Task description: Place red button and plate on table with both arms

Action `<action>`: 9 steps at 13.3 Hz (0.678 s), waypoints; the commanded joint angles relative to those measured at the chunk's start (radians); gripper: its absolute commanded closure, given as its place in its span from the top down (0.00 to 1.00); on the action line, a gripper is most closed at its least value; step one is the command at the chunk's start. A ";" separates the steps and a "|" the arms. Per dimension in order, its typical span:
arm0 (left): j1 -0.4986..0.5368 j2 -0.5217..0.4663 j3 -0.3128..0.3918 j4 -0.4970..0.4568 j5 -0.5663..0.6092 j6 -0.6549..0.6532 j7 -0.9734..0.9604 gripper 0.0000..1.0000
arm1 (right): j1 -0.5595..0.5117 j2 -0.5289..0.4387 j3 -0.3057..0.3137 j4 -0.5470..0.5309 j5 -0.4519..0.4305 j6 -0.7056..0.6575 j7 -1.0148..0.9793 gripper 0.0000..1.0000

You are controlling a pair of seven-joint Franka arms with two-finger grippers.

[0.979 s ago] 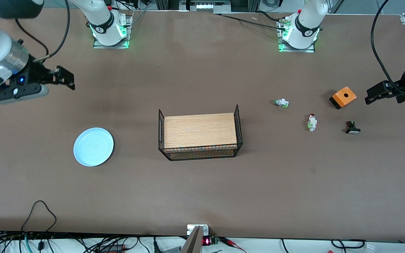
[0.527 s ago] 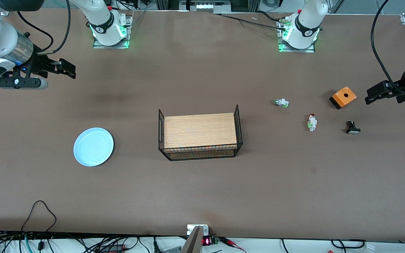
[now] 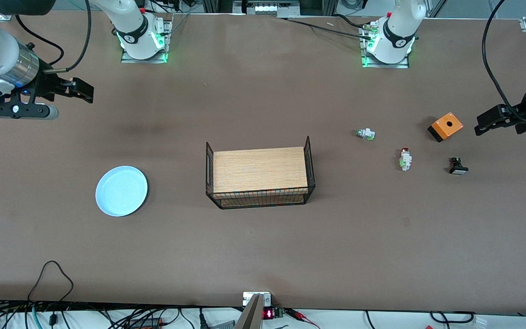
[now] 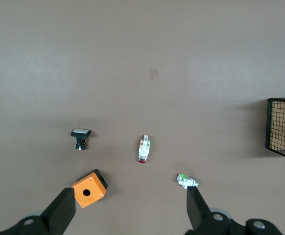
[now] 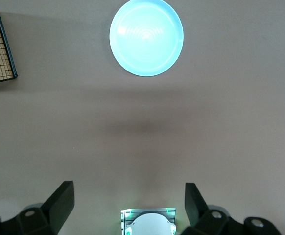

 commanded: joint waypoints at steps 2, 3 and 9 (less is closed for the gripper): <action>0.000 -0.016 -0.001 0.000 -0.003 -0.006 -0.012 1.00 | -0.007 0.037 -0.018 0.038 -0.006 -0.007 0.015 1.00; -0.001 -0.016 -0.001 0.000 -0.003 -0.006 -0.010 1.00 | -0.004 0.037 -0.017 0.038 -0.001 -0.007 0.017 1.00; -0.001 -0.016 -0.002 0.000 -0.003 -0.006 -0.012 1.00 | -0.017 0.060 -0.021 0.058 0.026 -0.016 0.006 1.00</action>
